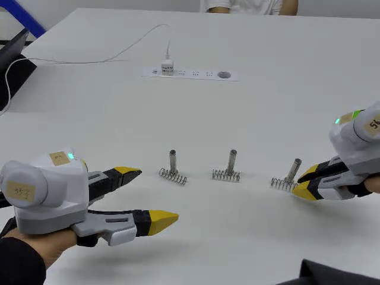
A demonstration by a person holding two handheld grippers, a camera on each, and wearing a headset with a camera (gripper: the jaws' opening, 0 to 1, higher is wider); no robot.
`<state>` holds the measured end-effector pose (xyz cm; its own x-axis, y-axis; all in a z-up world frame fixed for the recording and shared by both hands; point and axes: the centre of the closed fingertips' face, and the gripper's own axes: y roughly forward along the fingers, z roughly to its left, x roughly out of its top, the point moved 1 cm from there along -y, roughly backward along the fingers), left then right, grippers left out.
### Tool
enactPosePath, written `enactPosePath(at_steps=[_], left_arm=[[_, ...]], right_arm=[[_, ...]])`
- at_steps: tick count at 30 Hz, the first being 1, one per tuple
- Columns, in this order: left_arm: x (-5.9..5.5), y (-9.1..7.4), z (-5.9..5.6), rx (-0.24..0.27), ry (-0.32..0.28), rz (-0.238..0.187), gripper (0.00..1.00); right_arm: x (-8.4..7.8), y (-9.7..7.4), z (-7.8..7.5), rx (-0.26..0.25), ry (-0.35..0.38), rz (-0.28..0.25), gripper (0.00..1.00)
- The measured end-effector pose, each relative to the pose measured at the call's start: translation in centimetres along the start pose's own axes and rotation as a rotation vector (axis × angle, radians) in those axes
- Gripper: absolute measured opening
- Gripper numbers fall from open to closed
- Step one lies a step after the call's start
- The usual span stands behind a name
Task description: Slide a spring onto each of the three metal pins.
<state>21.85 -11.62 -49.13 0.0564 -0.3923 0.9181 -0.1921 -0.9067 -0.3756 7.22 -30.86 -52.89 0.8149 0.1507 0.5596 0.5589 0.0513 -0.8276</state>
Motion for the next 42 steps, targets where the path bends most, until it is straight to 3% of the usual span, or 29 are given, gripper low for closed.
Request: enactPosePath(at_steps=[20, 30, 42], left_arm=[[-0.5, 0.4, -1.0, -0.045, 0.006, 0.022, 0.68], [-0.2, 1.3, -2.6, -0.110, 0.048, 0.050, 0.61], [1.0, 3.7, -4.2, -0.219, 0.139, 0.087, 0.55]], right_arm=[[-0.3, 0.6, 0.6, 0.051, -0.052, 0.066, 0.12], [-0.1, 0.3, 1.0, 0.059, -0.040, 0.060, 0.12], [0.4, -0.7, 2.6, 0.077, -0.073, 0.051, 0.11]])
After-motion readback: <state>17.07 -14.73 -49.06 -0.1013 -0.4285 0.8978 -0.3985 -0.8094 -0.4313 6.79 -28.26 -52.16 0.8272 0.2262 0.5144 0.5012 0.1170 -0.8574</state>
